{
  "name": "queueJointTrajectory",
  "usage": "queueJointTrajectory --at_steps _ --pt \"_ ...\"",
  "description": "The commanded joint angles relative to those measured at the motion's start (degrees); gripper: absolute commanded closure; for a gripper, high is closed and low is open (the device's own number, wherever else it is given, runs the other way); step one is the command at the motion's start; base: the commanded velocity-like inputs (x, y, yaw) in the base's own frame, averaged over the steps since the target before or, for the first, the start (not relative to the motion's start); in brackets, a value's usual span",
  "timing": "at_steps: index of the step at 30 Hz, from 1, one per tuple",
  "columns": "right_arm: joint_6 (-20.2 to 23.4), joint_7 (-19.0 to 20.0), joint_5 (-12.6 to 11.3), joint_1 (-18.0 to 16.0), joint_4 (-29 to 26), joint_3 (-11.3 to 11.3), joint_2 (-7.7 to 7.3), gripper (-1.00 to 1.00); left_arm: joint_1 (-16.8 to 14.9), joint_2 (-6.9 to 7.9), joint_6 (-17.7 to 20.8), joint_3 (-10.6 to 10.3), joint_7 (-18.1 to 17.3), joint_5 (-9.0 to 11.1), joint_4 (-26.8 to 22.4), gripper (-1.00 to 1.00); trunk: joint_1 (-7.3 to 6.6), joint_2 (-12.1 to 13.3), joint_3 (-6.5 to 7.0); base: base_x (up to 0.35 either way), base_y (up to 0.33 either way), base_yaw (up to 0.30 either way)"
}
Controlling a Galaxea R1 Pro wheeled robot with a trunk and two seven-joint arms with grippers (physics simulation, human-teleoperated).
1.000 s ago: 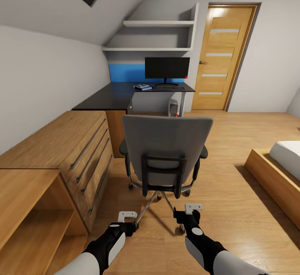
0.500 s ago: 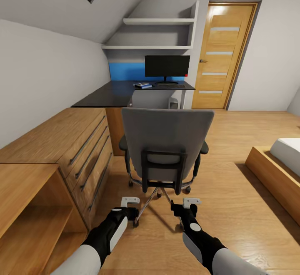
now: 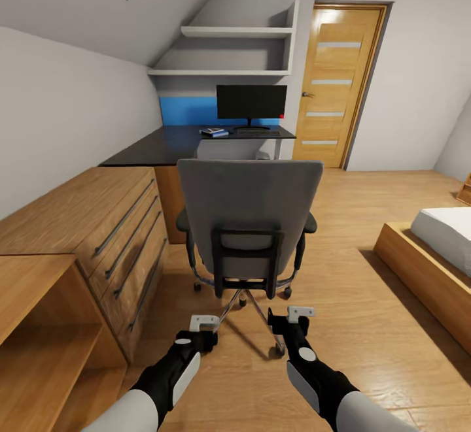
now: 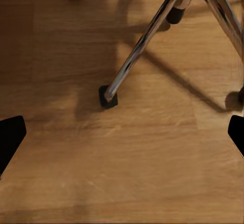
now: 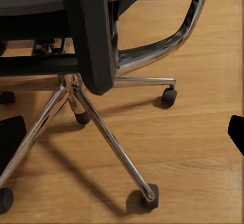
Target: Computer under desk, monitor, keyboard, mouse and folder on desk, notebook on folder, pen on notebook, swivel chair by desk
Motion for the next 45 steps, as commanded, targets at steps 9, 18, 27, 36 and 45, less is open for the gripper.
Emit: queueJointTrajectory --at_steps 9,18,27,36,45 --pt "-0.9 -0.4 -0.4 -0.1 -0.2 0.5 -0.22 -1.00 0.0 0.00 -8.0 -1.6 1.1 0.5 0.4 -1.00 -0.01 0.0 -0.04 0.000 0.000 -0.011" --pt "-2.4 -0.4 -0.2 0.5 -4.8 0.5 -0.26 -1.00 -0.4 0.00 3.0 -2.8 1.3 0.7 -6.3 -1.00 -0.01 0.0 -0.04 0.000 0.000 -0.001" --pt "-2.4 -0.5 -0.2 0.8 -7.8 0.6 -0.60 -1.00 -0.6 0.00 5.6 -2.5 1.0 0.8 -10.5 -1.00 -0.01 0.0 -0.04 0.000 0.000 0.000" --pt "-2.6 -0.2 -0.4 2.4 -7.7 0.7 -2.11 -1.00 -0.7 0.00 4.2 -2.6 0.5 0.9 -8.6 -1.00 -0.01 0.0 -0.04 0.000 0.000 0.000" --pt "-2.6 0.1 -0.4 3.4 -5.8 0.8 -2.60 -1.00 -0.7 0.00 -3.2 -2.7 0.5 0.8 -2.7 -1.00 -0.01 0.0 -0.04 0.000 0.000 0.000"
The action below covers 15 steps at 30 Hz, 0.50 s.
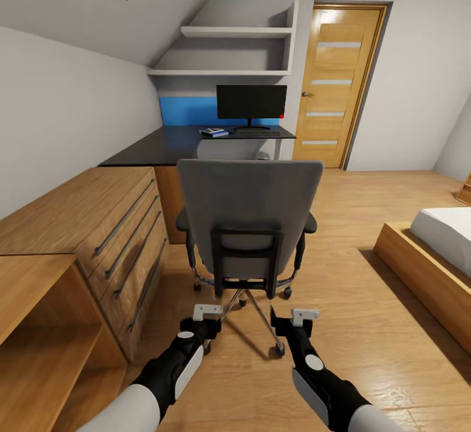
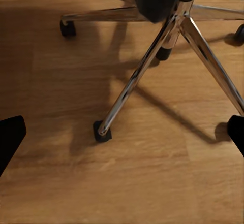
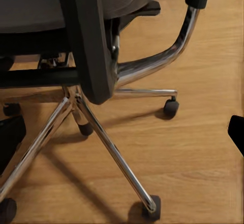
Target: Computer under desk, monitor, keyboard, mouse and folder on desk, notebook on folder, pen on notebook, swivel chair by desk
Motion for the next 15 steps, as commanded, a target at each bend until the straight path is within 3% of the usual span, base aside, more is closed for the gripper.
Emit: queueJointTrajectory --at_steps 1,10,15 --pt "-0.3 -0.4 -0.5 0.0 0.3 0.5 -0.04 -1.00 0.0 0.00 -0.2 -0.2 0.4 0.5 0.3 -1.00 -0.01 0.0 -0.05 0.000 0.000 0.000" --pt "-0.3 -0.3 -0.5 0.1 1.2 0.5 -0.07 -1.00 0.0 0.00 -3.1 -0.8 0.5 0.6 1.7 -1.00 -0.01 0.0 -0.05 0.000 0.000 0.000" --pt "-0.4 -0.2 -0.4 0.1 1.3 0.5 -0.14 -1.00 0.0 0.00 -4.6 -0.9 0.6 0.6 1.7 -1.00 1.09 -2.0 -0.95 0.000 0.000 0.000"
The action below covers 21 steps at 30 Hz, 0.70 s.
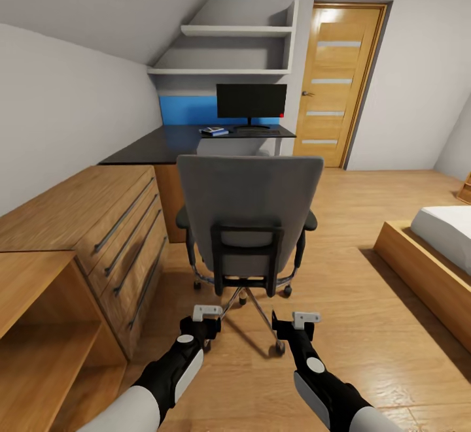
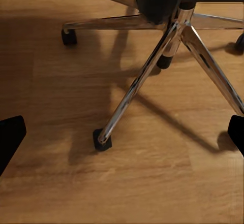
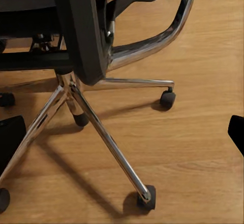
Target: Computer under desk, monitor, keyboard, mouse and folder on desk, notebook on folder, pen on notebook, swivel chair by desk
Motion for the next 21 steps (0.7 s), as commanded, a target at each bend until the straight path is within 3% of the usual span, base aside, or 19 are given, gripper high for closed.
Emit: queueJointTrajectory --at_steps 1,6,15,21 --pt "-0.3 -0.4 -0.5 -0.1 0.0 0.5 -0.05 -1.00 0.0 0.00 0.1 -0.2 0.4 0.5 -0.1 -1.00 0.21 -0.4 -0.24 0.000 0.000 0.000" --pt "-0.3 -0.4 -0.5 -0.1 0.0 0.5 -0.06 -1.00 0.0 0.00 -0.1 -0.2 0.4 0.5 -0.1 -1.00 1.31 -2.4 -1.13 0.000 0.000 0.000" --pt "-0.3 -0.3 -0.4 -0.1 -0.4 0.5 0.09 -1.00 0.0 0.00 -0.2 -0.2 0.3 0.5 0.0 -1.00 1.31 -2.4 -1.13 0.001 0.000 0.000" --pt "-0.3 -0.3 -0.4 -0.1 -0.3 0.9 0.16 -1.00 -0.1 0.00 0.0 -0.2 0.3 0.5 0.0 -1.00 1.31 -2.4 -1.13 0.229 0.000 0.000"
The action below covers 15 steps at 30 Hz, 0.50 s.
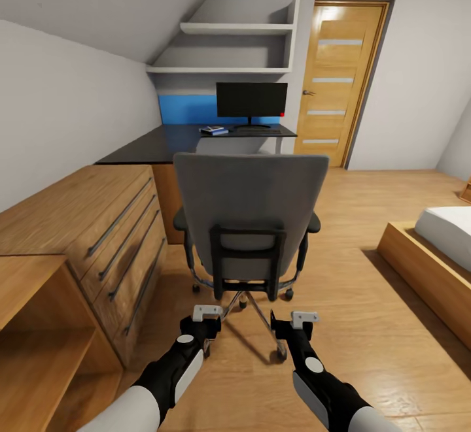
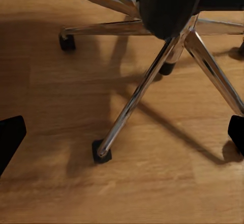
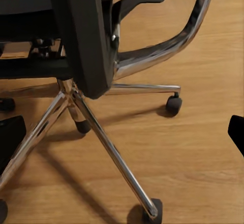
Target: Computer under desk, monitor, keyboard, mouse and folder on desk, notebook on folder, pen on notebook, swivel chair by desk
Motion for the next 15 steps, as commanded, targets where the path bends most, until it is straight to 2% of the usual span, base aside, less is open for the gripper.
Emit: queueJointTrajectory --at_steps 1,15 --pt "-0.3 -0.4 -0.5 -0.1 0.0 0.5 -0.04 -1.00 0.0 0.00 0.2 -0.2 0.4 0.5 -0.1 -1.00 0.02 0.0 -0.05 0.292 0.000 0.000" --pt "-0.3 -0.3 -0.5 -0.1 -0.1 1.0 -0.04 -1.00 0.0 0.00 0.1 -0.2 0.5 0.5 -0.1 -1.00 0.02 0.0 -0.05 0.314 0.000 0.000"
